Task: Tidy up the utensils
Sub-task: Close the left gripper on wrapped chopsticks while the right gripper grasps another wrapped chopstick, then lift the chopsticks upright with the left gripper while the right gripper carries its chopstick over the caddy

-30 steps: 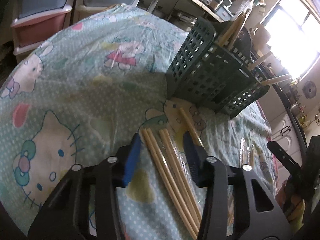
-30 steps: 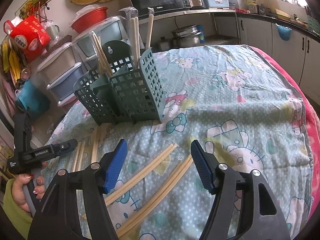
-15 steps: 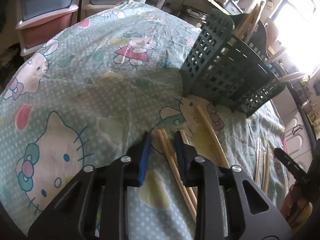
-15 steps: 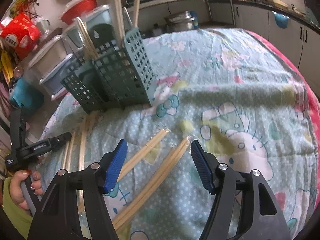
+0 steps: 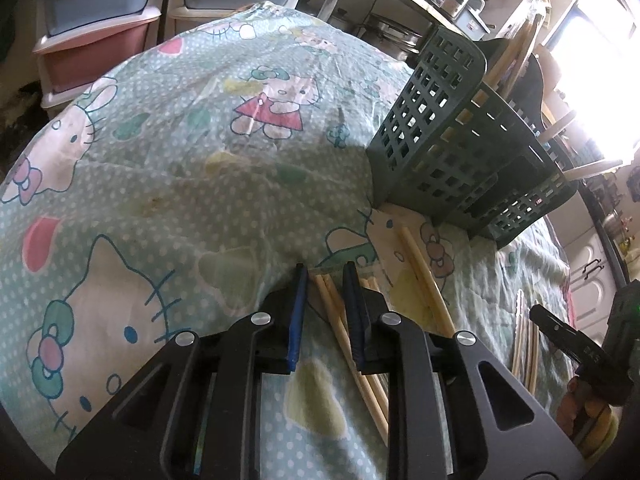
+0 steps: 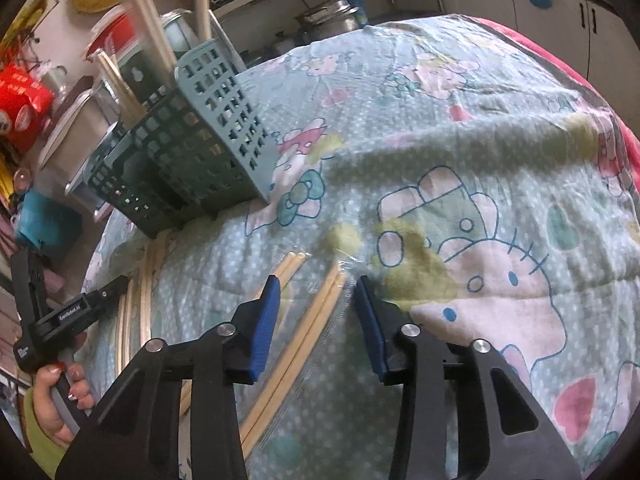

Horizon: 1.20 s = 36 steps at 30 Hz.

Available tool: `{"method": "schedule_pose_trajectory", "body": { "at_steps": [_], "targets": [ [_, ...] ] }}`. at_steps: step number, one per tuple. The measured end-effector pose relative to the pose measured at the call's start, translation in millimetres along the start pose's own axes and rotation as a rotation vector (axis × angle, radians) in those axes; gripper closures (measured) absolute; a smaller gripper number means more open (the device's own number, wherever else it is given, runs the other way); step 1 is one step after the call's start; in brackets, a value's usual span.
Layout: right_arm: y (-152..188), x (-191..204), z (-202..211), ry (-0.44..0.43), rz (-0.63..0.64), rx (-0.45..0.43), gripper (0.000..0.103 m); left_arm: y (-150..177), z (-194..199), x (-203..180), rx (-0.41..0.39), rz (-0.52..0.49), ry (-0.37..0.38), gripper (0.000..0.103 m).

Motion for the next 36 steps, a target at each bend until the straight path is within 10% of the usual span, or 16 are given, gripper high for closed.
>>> {"method": "schedule_pose_trajectory", "body": {
  "at_steps": [16, 36],
  "targets": [
    [-9.5, -15.8, -6.1, -0.003, -0.050, 0.011, 0.091, -10.0, -5.8, 5.2, -0.012, 0.014, 0.021, 0.095],
    [-35.7, -19.4, 46.3, -0.073, -0.039, -0.152, 0.094, -25.9, 29.8, -27.1, -0.085, -0.003, 0.160, 0.101]
  ]
}}
Point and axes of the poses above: each gripper's, at about its wrist camera, not at the fingertips, and z roughly against the way its jaws point, x to its left, y to its underside, the point moved 6 cm from there along -z, roughly the way its jaws point, and after that the axes turned 13 degrees about y, right-handed, at the moved point
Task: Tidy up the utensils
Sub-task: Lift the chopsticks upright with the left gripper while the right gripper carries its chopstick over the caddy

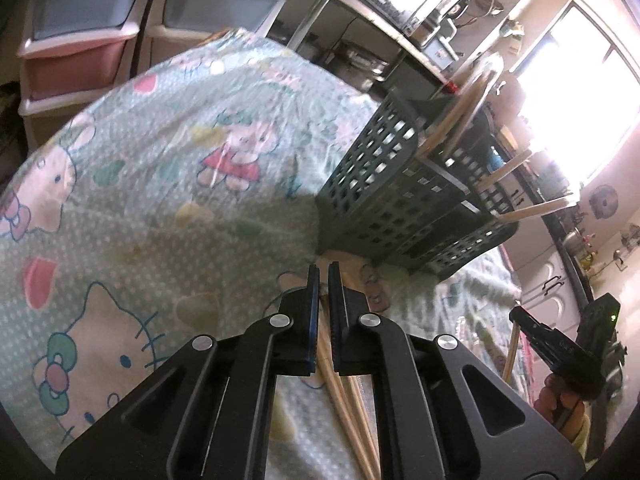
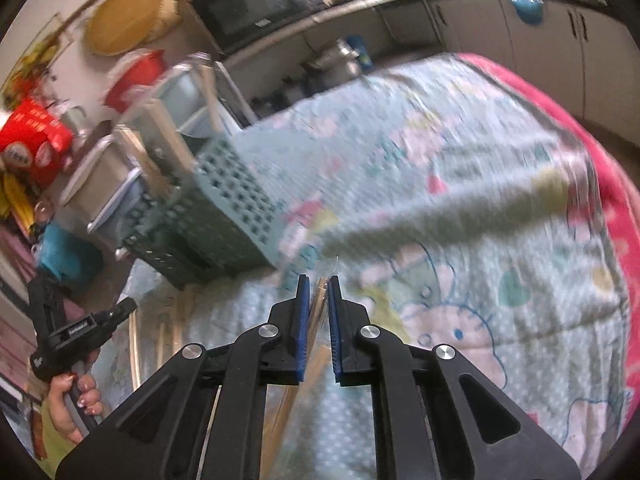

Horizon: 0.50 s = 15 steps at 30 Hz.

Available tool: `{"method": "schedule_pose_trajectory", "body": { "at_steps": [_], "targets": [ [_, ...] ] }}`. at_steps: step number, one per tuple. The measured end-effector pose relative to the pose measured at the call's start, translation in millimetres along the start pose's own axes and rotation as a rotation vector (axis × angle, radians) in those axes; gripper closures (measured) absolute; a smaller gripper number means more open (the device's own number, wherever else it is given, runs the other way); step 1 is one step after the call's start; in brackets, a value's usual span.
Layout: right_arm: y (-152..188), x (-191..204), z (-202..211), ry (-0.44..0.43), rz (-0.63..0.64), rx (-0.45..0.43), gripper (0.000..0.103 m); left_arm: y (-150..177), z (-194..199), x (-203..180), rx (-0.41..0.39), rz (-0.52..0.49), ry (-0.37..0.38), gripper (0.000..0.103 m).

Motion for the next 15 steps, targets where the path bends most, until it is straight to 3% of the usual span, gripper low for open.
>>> {"method": "schedule_pose_trajectory", "body": {
  "at_steps": [15],
  "targets": [
    [-26.3, 69.4, 58.3, -0.113, 0.162, -0.147, 0.097, -27.5, 19.4, -64.7, -0.059, -0.138, 0.092, 0.101]
  ]
}}
Point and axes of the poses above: each gripper's, at about its wrist camera, not at the fingertips, and z roughly against the way its jaws point, x to its left, y to its underside, the point moved 6 cm from there along -z, roughly the way its jaws point, and after that the axes turned 13 degrees about y, right-handed, at the moved point
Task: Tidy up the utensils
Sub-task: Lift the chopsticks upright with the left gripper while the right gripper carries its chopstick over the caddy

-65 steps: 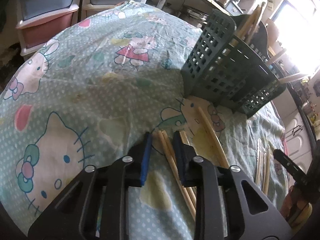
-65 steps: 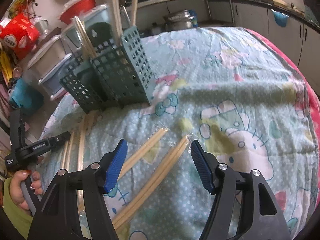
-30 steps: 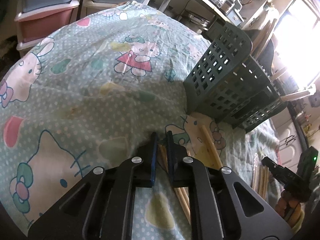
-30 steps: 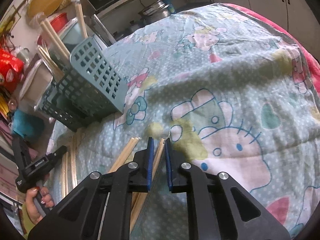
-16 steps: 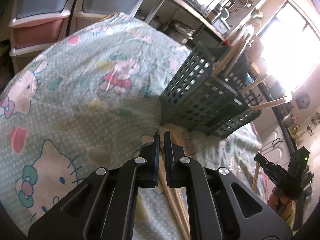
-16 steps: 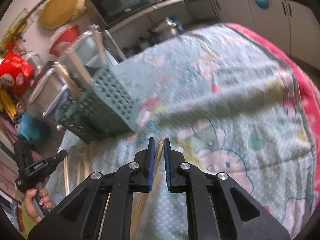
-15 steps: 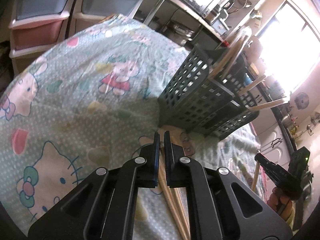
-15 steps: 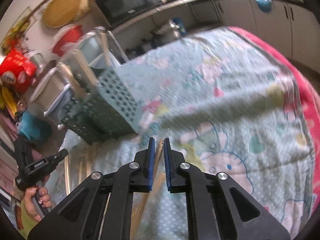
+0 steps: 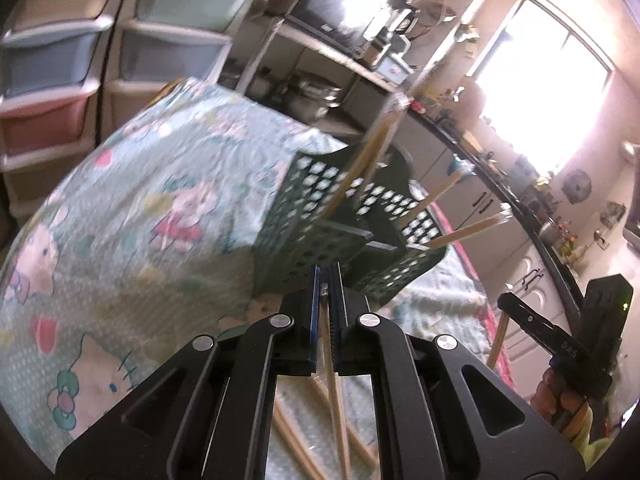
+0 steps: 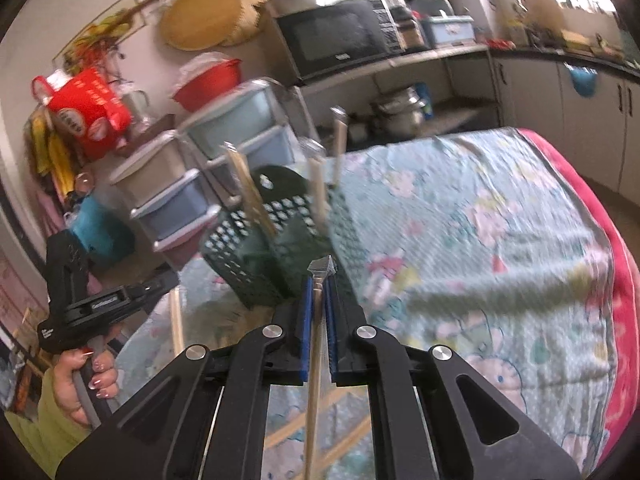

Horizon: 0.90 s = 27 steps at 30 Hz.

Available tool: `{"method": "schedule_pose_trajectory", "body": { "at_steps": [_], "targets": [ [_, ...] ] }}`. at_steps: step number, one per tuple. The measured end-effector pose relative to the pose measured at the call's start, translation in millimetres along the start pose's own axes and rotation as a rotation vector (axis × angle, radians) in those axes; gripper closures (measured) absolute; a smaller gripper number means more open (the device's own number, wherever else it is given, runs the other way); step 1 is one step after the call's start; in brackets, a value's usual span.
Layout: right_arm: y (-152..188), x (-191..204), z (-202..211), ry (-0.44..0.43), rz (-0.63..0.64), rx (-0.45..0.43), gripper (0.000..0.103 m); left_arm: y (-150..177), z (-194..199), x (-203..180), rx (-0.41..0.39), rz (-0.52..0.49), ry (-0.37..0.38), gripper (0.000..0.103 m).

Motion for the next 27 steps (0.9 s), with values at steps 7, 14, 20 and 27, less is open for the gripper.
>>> {"method": "schedule_pose_trajectory", "body": {
  "at_steps": [7, 14, 20, 27],
  "targets": [
    [-19.5, 25.8, 14.2, -0.037, 0.055, -0.067, 0.097, -16.8, -3.1, -35.8, -0.020, -0.075, 0.052, 0.101],
    [-31.3, 41.6, 21.9, -0.060, 0.081, -0.109, 0.097, -28.1, -2.0, -57.7, -0.038, -0.119, 0.086, 0.101],
    [-40.2, 48.1, 29.2, -0.069, 0.093, -0.148, 0.097, -40.8, -1.8, -73.2, -0.057, -0.148, 0.115, 0.101],
    [-48.7, 51.3, 35.0, -0.073, 0.097, -0.180, 0.097, -53.1, 0.2, -88.7, -0.082, -0.181, 0.142, 0.101]
  ]
}}
Point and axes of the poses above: each gripper's, at about its wrist camera, not at the fingertips, and z roughly against the way its jaws point, x to its left, y to its underside, the point moved 6 cm from there along -z, roughly the way its jaws point, and after that the axes turned 13 degrees about y, right-handed, at the moved point
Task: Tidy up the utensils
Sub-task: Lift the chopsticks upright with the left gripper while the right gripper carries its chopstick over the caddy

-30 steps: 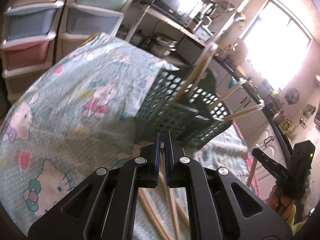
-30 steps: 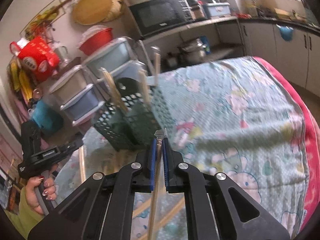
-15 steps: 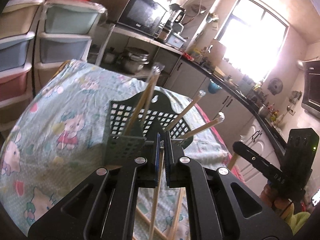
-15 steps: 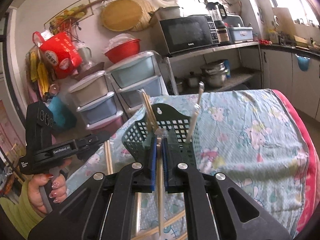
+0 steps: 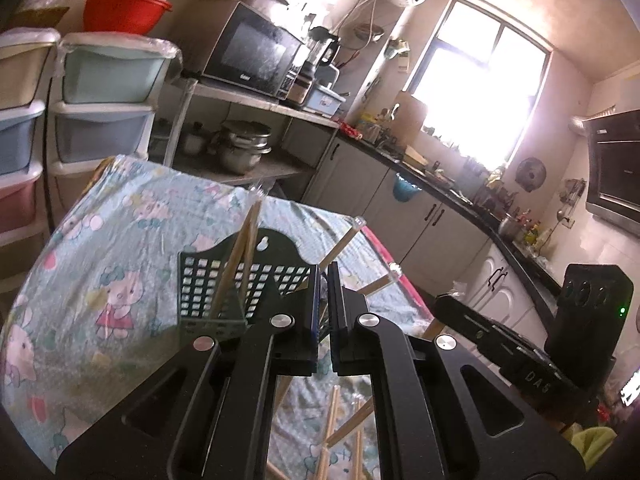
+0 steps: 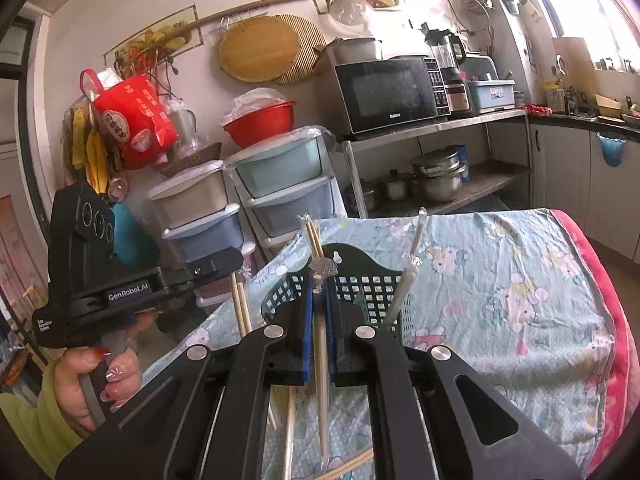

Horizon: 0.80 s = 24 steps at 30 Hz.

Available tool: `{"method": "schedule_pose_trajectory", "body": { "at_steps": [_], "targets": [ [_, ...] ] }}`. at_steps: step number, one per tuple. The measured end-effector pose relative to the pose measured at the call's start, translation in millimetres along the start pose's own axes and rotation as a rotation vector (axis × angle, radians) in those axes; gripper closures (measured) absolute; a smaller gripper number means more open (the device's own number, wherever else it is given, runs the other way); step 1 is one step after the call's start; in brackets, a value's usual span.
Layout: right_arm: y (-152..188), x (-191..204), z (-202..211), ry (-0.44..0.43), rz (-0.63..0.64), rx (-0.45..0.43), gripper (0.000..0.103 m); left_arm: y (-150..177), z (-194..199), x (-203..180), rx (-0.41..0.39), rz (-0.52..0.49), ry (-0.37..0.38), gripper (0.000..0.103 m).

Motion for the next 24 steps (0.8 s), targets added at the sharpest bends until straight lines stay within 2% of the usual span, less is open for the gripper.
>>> {"method": "schedule_pose_trajectory", "body": {
  "at_steps": [24],
  "targets": [
    [-23.8, -7.8, 11.3, 0.007, -0.032, -0.071, 0.097, -41.9, -10.8, -46.7, -0.038, -0.115, 0.056, 0.103]
  ]
}}
Point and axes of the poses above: each gripper's, at about its wrist camera, not at the fingertips, and z roughly against the way its jaws point, x to its left, y to its underside, the point moved 6 cm from there along -z, roughly the way its jaws point, and after that the axes turned 13 degrees about y, right-handed, at the moved point
